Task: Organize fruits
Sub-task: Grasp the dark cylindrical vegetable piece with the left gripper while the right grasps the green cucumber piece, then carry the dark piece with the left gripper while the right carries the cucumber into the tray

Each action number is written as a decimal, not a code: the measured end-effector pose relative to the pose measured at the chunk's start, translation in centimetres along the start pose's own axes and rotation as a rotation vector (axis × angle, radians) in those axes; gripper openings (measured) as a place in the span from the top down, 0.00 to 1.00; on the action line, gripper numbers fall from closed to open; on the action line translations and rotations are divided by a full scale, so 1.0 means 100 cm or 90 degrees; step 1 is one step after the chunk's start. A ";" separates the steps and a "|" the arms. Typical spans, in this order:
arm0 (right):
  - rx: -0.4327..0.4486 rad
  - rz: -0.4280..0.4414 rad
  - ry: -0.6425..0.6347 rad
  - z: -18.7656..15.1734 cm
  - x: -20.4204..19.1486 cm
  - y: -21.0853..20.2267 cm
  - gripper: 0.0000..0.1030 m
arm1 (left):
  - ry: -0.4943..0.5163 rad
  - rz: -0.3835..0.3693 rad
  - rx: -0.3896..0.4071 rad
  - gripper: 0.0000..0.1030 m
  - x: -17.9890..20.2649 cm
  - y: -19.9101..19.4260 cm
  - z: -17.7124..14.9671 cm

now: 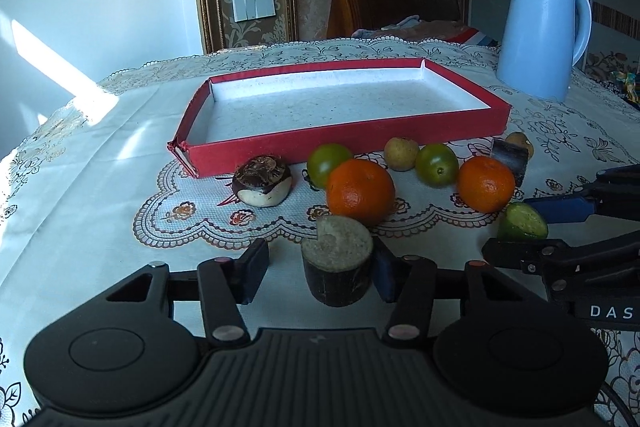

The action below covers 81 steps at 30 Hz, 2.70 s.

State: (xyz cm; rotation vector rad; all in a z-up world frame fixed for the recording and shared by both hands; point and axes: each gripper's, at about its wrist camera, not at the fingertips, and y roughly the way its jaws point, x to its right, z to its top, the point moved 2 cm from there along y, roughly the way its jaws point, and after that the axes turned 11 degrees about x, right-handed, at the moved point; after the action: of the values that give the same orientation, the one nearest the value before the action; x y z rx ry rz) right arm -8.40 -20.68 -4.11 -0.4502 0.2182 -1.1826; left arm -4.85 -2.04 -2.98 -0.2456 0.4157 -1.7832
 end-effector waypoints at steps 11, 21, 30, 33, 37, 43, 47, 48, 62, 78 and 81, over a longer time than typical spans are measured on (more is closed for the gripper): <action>0.012 -0.003 -0.007 0.001 -0.004 -0.003 0.72 | -0.001 -0.006 0.010 0.68 0.002 -0.002 0.000; 0.074 -0.038 0.021 0.029 0.014 -0.014 0.72 | -0.021 -0.011 0.013 0.68 -0.006 -0.002 0.018; 0.102 -0.098 0.056 0.065 0.047 0.028 0.72 | -0.015 -0.009 0.048 0.68 -0.002 0.021 0.064; 0.101 -0.113 0.066 0.073 0.057 0.047 0.72 | -0.021 0.001 0.047 0.68 -0.002 0.038 0.073; 0.093 -0.124 0.076 0.080 0.067 0.071 0.72 | -0.021 0.023 0.045 0.68 -0.004 0.064 0.082; 0.074 -0.137 0.083 0.089 0.076 0.102 0.72 | -0.047 0.030 0.031 0.68 -0.009 0.100 0.092; 0.056 -0.143 0.102 0.093 0.085 0.125 0.72 | -0.055 0.042 0.008 0.68 -0.013 0.122 0.095; 0.052 -0.144 0.105 0.094 0.087 0.129 0.72 | -0.056 0.045 0.004 0.68 -0.014 0.126 0.096; -0.008 -0.136 0.117 0.100 0.100 0.173 0.72 | -0.073 0.056 -0.066 0.68 -0.025 0.175 0.102; -0.038 -0.136 0.125 0.099 0.102 0.181 0.72 | -0.068 0.068 -0.080 0.68 -0.024 0.184 0.098; -0.042 -0.133 0.122 0.099 0.101 0.181 0.71 | -0.058 0.074 -0.076 0.68 -0.021 0.184 0.098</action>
State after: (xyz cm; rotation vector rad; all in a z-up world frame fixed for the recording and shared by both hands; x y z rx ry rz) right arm 14.50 -22.32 -2.73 -0.4256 0.3835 -1.4285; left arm 15.81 -5.29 -1.41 -0.3786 0.4624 -1.6289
